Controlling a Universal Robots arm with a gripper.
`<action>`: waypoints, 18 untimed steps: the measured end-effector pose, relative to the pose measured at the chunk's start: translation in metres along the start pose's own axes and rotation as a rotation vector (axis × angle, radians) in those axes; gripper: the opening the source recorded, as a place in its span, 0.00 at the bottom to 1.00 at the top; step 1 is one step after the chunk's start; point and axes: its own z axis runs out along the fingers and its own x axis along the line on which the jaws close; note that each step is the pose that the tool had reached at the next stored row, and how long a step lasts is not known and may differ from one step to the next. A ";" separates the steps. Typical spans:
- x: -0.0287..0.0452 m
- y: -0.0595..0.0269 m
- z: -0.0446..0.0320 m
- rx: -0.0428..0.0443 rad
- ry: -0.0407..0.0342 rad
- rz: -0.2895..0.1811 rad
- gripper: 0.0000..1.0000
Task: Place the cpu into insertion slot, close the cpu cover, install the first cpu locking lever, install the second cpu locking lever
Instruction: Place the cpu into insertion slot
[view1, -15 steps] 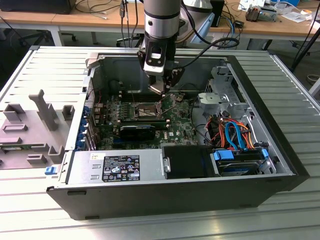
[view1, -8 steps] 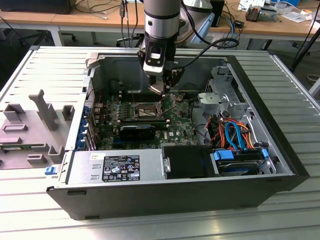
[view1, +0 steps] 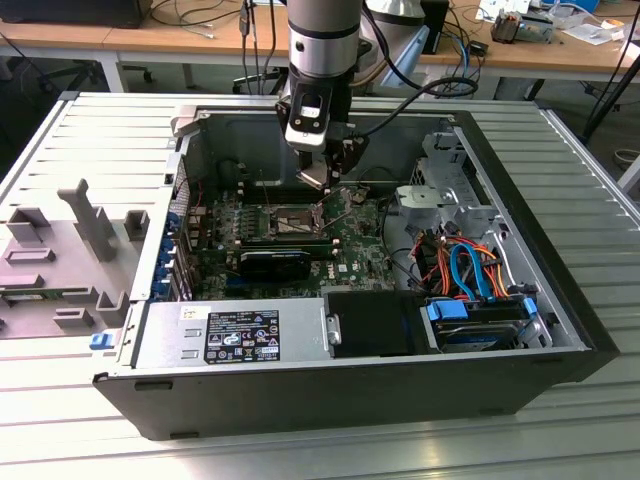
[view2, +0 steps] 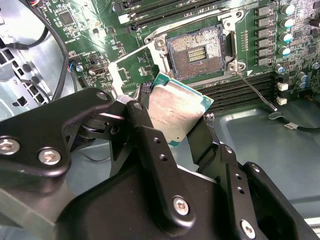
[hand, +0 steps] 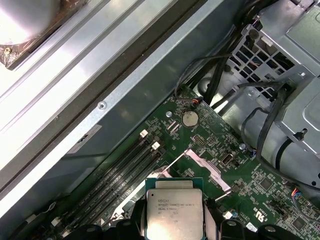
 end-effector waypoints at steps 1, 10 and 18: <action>0.0000 0.0000 0.0001 -0.0001 -0.0001 0.001 0.55; 0.0000 0.0000 0.0005 -0.0002 -0.0012 0.014 0.55; 0.0000 -0.0001 0.0008 -0.0004 -0.0021 0.023 0.55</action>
